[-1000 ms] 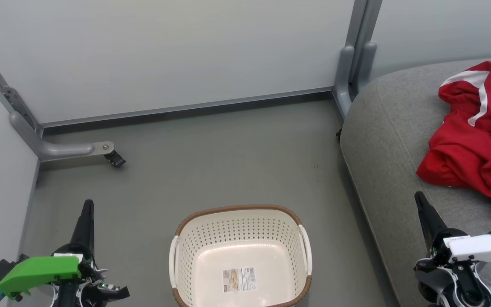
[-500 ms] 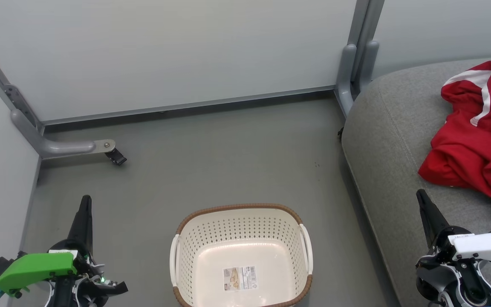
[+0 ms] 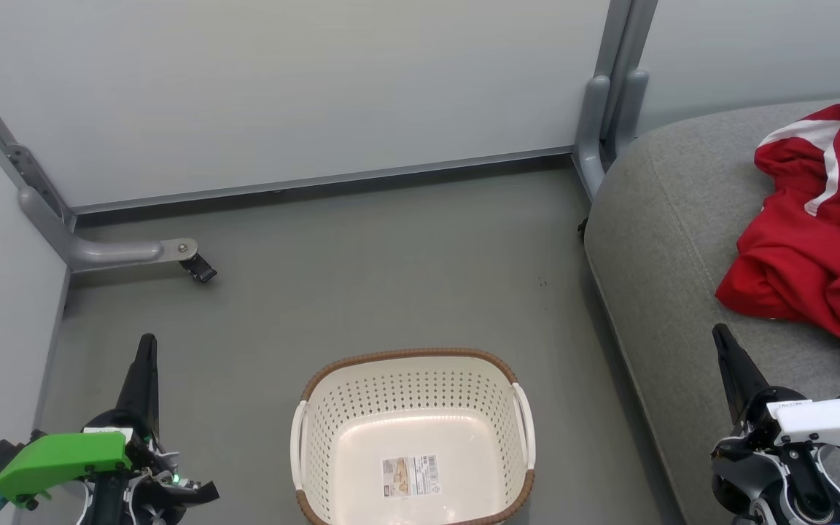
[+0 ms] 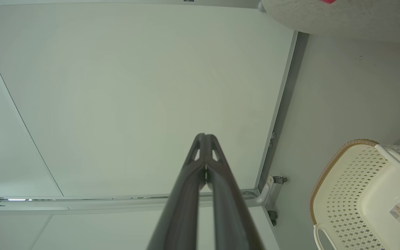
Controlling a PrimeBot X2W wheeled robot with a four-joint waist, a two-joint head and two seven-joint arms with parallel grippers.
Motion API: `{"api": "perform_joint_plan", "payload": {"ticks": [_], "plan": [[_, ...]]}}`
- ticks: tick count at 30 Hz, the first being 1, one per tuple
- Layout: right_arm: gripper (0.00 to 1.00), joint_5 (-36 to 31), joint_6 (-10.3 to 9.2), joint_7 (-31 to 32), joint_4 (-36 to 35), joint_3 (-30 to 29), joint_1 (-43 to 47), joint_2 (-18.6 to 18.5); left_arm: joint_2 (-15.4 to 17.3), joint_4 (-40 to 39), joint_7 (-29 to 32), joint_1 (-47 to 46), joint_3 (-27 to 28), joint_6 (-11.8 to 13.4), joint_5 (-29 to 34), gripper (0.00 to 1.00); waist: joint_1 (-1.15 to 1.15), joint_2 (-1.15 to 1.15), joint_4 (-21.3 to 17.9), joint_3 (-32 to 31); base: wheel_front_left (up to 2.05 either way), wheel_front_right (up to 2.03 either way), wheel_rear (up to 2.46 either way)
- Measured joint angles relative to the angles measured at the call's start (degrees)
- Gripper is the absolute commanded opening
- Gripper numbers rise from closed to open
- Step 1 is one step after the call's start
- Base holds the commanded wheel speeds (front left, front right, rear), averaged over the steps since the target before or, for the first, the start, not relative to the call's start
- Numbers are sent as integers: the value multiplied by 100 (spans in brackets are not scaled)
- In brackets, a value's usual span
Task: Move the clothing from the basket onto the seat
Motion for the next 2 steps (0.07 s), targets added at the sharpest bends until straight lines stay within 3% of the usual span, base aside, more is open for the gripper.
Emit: {"api": "perform_joint_plan", "payload": {"ticks": [2], "plan": [[0, -9, 0, 8, 0, -4, 0, 3, -4, 0, 0, 0, 4, 0, 2, 0, 0, 0, 0, 0, 0, 0, 0]]}}
